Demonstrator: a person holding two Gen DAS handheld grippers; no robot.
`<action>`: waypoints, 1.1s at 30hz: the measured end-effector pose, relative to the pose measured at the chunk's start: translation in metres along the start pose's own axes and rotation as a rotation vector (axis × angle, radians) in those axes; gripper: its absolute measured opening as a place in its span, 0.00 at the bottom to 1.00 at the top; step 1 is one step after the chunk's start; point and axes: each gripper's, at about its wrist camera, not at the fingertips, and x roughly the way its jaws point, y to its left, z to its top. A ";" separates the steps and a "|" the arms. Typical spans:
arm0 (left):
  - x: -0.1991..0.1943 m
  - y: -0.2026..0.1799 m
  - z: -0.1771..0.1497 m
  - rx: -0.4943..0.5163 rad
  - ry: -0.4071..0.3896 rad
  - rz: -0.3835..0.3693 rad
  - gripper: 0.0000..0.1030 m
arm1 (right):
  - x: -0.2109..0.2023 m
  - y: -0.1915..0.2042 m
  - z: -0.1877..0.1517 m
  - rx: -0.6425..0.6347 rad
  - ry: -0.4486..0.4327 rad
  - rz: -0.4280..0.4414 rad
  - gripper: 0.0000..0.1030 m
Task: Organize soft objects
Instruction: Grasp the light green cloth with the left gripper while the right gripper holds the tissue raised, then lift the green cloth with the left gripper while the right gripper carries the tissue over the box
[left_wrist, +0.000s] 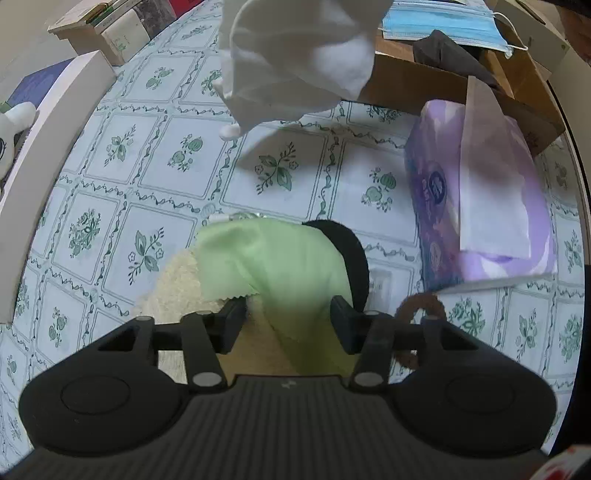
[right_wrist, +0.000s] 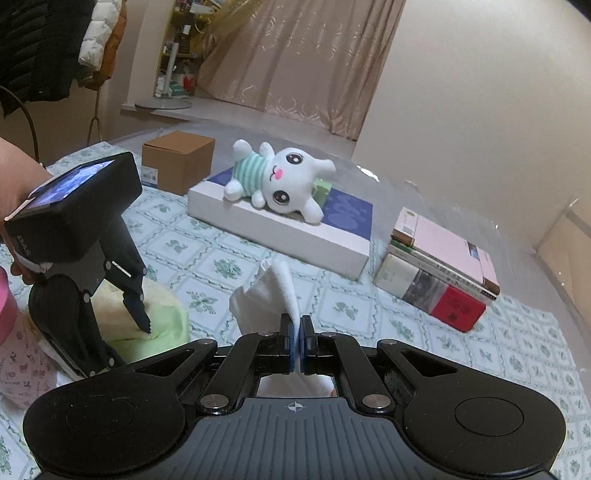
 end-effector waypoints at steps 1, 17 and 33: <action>0.001 0.000 0.002 0.001 0.000 0.002 0.40 | -0.001 -0.001 -0.001 0.004 0.000 0.000 0.02; 0.016 -0.018 0.028 0.078 0.038 0.069 0.26 | -0.009 -0.017 -0.013 0.057 0.006 -0.009 0.02; -0.097 -0.008 0.008 -0.328 -0.243 0.061 0.08 | -0.063 -0.026 -0.010 0.155 -0.048 0.007 0.02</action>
